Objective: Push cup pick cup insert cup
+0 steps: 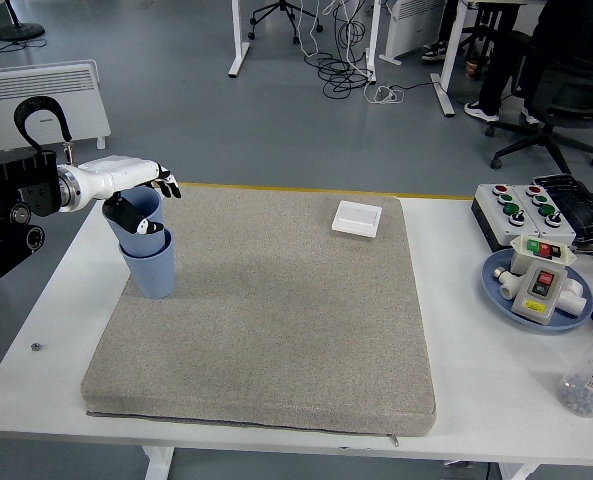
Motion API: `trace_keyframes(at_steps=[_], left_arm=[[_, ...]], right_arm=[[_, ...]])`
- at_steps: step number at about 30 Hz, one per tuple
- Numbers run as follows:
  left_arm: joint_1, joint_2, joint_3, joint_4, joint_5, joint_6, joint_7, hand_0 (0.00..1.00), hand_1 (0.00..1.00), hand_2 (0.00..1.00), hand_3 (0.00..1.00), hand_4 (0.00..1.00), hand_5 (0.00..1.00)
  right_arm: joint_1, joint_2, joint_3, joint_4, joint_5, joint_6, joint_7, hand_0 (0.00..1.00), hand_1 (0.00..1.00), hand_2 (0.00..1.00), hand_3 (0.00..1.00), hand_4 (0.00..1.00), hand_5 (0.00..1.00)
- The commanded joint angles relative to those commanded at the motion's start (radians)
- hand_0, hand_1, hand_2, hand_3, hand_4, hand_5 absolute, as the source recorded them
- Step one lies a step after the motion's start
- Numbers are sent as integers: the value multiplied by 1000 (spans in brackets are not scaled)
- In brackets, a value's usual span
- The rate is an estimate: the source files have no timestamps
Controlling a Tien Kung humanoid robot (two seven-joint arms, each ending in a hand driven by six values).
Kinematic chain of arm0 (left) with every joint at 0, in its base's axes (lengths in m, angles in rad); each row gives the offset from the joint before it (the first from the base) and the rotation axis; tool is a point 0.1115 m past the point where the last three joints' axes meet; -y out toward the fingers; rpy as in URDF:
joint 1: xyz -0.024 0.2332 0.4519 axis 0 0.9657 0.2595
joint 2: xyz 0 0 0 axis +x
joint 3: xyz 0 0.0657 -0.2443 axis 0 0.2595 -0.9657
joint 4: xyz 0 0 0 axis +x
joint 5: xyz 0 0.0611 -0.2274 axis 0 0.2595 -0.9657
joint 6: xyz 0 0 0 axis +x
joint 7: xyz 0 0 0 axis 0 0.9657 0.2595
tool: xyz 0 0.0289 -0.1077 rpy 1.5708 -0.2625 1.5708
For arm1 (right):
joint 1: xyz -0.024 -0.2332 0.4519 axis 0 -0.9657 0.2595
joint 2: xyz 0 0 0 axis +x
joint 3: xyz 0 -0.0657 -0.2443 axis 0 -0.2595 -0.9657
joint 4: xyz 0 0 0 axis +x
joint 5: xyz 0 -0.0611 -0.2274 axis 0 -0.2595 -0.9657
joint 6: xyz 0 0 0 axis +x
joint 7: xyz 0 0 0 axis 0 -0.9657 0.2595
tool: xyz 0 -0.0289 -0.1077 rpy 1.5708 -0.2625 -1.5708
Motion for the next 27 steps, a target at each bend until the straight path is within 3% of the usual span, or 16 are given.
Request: trace_keyframes(at_steps=[3, 4, 9, 10, 21, 22, 23, 27], left_arm=[[2, -4, -2, 10, -1, 1, 0, 466, 663, 803, 754, 830, 213], [2, -6, -3, 14, -3, 1, -1, 608, 737, 870, 821, 922, 376], [3, -11, -12, 32, -26, -3, -17, 608, 737, 870, 821, 922, 376], [3, -12, -14, 34, -32, -2, -22, 720, 792, 913, 845, 978, 478], [15, 5, -96, 0, -31, 6, -36, 760, 815, 939, 870, 996, 514], [17, 10, -113, -11, -34, 9, -37, 751, 805, 916, 846, 957, 583], [18, 12, -121, -15, -35, 9, -37, 751, 805, 916, 846, 957, 583], [42, 31, -201, -63, -130, 44, -33, 751, 805, 916, 846, 957, 583]], right_arm=[[-2, 0, 1, 0, -2, 0, 0, 751, 622, 598, 587, 127, 594], [-2, 0, 1, 0, -2, 0, -1, 751, 622, 598, 587, 127, 593], [-3, 1, 0, 0, 0, -1, 0, 751, 622, 598, 587, 127, 593], [-3, 1, -1, 0, 0, -1, 0, 751, 623, 598, 587, 126, 593], [0, 1, -2, 0, 3, 0, 1, 751, 622, 598, 587, 127, 593], [1, 1, -2, 0, 3, 0, 1, 751, 622, 598, 587, 127, 592], [1, 1, -2, 0, 4, 0, 1, 751, 622, 598, 587, 127, 592], [1, 0, -1, 0, 1, 1, 0, 751, 622, 598, 587, 127, 592]])
